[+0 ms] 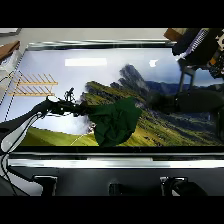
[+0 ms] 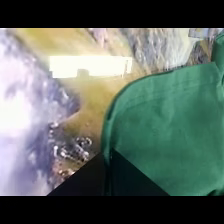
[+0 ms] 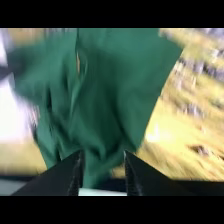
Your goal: Fold the clothes and pants, and hang the long-sleeved shirts on hangers.
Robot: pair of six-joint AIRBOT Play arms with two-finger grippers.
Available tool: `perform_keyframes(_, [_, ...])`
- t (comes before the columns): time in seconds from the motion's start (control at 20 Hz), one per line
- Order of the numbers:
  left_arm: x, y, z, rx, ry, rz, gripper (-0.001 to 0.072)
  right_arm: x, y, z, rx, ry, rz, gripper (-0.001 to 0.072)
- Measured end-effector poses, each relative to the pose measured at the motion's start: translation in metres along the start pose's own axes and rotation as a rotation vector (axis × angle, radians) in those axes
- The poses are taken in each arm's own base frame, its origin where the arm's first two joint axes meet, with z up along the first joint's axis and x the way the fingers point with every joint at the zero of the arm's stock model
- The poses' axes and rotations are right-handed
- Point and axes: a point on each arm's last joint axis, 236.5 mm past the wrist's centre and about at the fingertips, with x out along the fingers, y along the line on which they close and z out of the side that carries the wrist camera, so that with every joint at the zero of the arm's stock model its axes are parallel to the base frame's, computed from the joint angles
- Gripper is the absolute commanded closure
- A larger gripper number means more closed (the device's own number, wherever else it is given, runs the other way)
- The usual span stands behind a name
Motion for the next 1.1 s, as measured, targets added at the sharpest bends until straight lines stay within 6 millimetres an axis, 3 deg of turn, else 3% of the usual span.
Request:
perform_keyframes(0.05, [-0.003,-0.002,0.002,0.001,-0.009,-0.004,0.0688,-0.003,-0.013,0.017,0.097,-0.056,-0.027,0.0463])
perform_keyframes(0.15, [-0.012,-0.006,0.008,0.003,-0.03,-0.014,0.0688,-0.012,-0.05,0.053,0.295,-0.159,-0.069,0.0461])
perform_keyframes(0.3, [-0.022,-0.009,0.013,0.003,-0.045,-0.025,0.0688,-0.005,-0.116,0.086,0.458,-0.184,-0.104,0.0195])
perform_keyframes(0.4, [-0.025,-0.011,0.012,0.003,-0.041,-0.031,0.0688,0.03,-0.139,0.083,0.483,-0.06,-0.059,0.0164])
perform_keyframes(0.6, [-0.027,-0.013,0.011,-0.009,-0.035,-0.038,0.0688,0.128,-0.135,0.051,0.417,0.235,0.13,0.0164])
perform_keyframes(0.75, [-0.028,-0.013,0.01,-0.024,-0.032,-0.041,0.0688,0.184,-0.122,0.02,0.362,0.383,0.224,0.0165])
perform_keyframes(0.9, [-0.028,-0.013,0.01,-0.031,-0.031,-0.041,0.0688,0.217,-0.105,-0.005,0.304,0.465,0.286,0.0166])
perform_keyframes(1.1, [-0.028,-0.013,0.01,-0.042,-0.03,-0.042,0.0688,0.236,-0.092,-0.017,0.24,0.485,0.319,0.0183])
